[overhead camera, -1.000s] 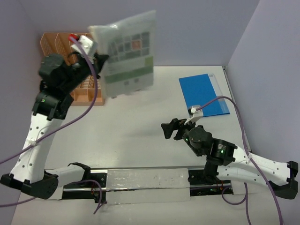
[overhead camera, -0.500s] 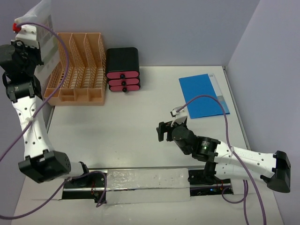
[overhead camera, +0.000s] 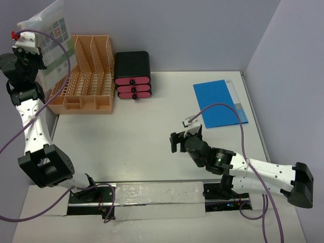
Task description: Organize the desk
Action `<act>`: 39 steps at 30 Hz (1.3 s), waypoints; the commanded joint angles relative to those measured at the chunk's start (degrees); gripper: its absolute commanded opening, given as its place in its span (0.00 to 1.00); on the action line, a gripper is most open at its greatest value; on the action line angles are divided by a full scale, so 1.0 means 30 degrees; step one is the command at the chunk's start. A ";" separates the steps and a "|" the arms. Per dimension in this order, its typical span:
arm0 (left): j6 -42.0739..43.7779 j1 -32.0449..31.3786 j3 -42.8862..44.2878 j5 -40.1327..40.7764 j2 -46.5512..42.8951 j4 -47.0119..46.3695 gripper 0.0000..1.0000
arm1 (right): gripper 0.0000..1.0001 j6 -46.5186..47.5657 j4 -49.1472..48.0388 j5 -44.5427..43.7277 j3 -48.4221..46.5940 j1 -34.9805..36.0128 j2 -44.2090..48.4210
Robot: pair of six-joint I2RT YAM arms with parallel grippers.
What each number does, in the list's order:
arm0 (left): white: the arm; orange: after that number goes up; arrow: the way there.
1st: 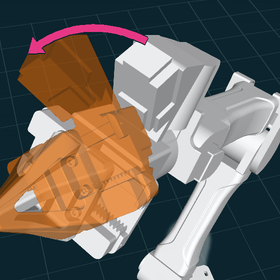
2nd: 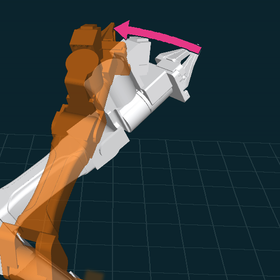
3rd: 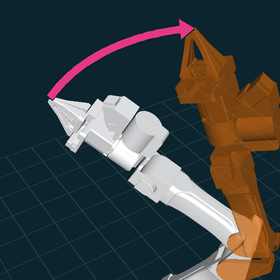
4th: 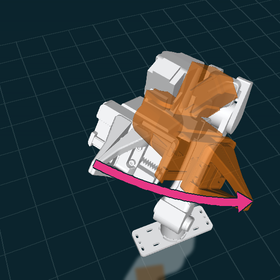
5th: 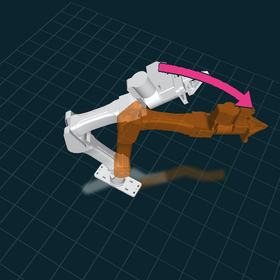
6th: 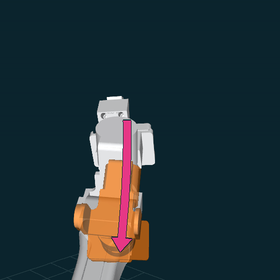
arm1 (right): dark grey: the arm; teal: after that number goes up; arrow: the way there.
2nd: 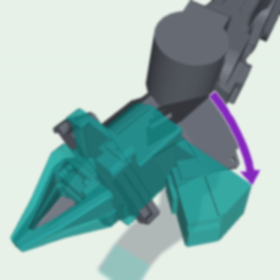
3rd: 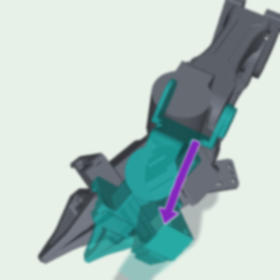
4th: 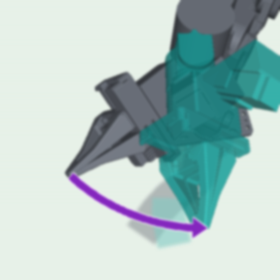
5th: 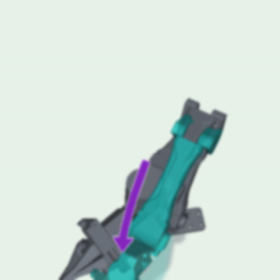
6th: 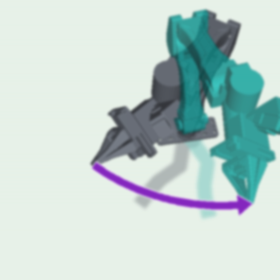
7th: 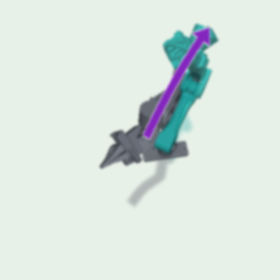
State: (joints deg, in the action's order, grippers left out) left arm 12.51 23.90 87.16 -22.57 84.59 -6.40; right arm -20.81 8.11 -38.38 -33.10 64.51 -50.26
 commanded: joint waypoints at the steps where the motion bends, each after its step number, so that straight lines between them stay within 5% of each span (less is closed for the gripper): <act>1: -0.1508 0.0091 0.0309 0.0261 0.0637 -0.5454 0.00 | 0.93 0.1096 -0.1098 -0.0809 0.0008 -0.0169 0.0153; 14: -0.4961 -0.0006 0.0303 0.1077 0.4166 -0.9868 0.00 | 0.93 0.2297 -0.1042 -0.1376 -0.1173 -0.0410 -0.0973; 27: -0.5565 -0.0972 -0.5068 0.0731 0.6298 -1.8159 0.00 | 0.93 0.2483 -0.0912 -0.1365 -0.1568 -0.0478 -0.1554; 39: -0.6706 -0.1421 -0.5465 0.0890 0.8615 -2.0498 0.00 | 0.93 0.2122 -0.1047 -0.1045 -0.1085 -0.1589 0.0137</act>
State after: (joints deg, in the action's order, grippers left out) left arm -4.68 20.10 69.80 -19.75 109.39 -56.72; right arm -13.64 6.68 -40.96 -36.05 60.63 -51.48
